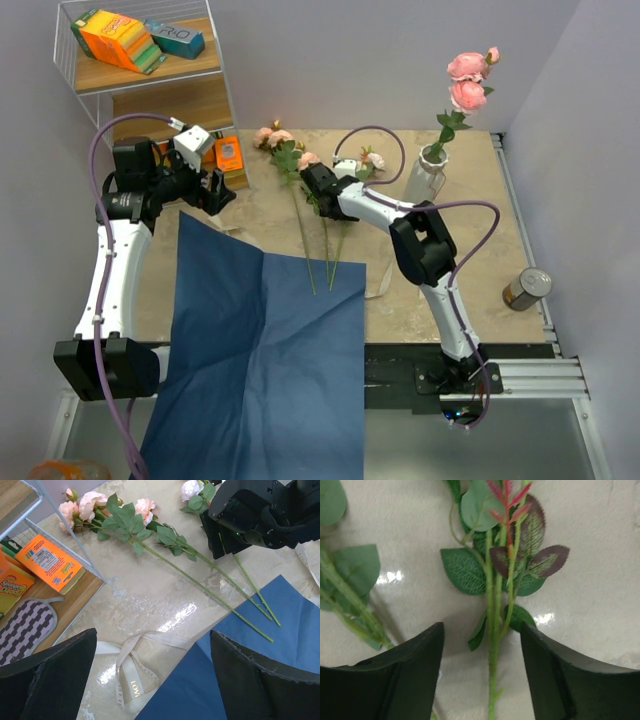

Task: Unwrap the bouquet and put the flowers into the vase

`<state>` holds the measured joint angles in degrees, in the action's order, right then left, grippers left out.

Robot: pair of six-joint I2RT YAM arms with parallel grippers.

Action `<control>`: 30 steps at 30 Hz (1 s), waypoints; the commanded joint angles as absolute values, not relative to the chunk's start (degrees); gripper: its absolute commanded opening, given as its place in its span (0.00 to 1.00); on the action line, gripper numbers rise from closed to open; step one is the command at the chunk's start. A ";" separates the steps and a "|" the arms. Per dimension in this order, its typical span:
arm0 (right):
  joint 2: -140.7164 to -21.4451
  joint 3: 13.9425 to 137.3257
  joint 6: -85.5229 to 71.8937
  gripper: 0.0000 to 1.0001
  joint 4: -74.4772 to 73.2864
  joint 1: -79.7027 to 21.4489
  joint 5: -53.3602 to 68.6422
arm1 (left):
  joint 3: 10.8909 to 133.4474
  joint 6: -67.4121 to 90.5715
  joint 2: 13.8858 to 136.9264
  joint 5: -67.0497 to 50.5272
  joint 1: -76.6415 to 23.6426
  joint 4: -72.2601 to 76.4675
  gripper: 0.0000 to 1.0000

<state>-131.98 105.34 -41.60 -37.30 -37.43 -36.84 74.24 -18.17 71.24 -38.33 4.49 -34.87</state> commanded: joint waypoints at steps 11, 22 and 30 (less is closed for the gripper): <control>-131.41 105.82 -41.57 0.00 -37.62 -36.21 -36.56 | 74.27 -19.69 70.22 -39.90 5.45 -33.75 0.99; -108.39 93.96 -25.18 0.00 -19.27 -37.88 -37.26 | 74.36 -19.95 70.05 -40.17 5.62 -34.54 0.99; -91.86 96.49 -3.18 0.00 -5.81 -40.25 -24.00 | 74.36 -19.86 70.14 -41.92 5.71 -34.89 0.99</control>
